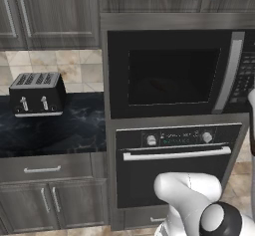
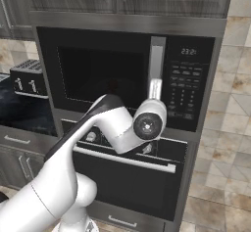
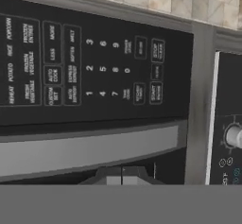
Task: Transport the fish from the fridge to the microwave and turn on the microwave.
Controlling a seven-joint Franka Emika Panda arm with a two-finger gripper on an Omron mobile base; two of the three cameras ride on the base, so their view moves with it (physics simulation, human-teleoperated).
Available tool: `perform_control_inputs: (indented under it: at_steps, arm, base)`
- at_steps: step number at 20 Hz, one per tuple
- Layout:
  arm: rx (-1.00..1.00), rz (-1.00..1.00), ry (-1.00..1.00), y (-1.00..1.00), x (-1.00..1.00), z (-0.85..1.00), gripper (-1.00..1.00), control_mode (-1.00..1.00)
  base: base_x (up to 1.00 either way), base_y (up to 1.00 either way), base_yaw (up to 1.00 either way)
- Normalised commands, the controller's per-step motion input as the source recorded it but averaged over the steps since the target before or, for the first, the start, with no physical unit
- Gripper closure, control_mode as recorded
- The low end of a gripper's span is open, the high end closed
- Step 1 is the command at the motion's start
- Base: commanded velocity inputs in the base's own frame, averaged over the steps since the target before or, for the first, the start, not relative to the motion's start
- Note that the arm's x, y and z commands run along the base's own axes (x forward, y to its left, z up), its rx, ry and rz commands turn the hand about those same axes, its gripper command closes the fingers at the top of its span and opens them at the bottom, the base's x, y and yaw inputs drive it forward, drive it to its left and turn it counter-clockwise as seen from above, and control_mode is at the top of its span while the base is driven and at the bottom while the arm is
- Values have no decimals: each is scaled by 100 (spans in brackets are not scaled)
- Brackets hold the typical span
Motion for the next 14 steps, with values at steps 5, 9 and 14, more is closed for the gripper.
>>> perform_control_inputs:
  at_steps: [5, 9, 14]
  arm:
    - [10, -4, 0, -21, 0, -10, 100, -100]
    - [8, 0, -2, -9, 0, -19, 100, -100]
    - [1, 0, -2, 0, 0, -23, 100, -100]
  base:
    - [0, 0, 0]
    - [0, 0, 0]
    - [0, 0, 0]
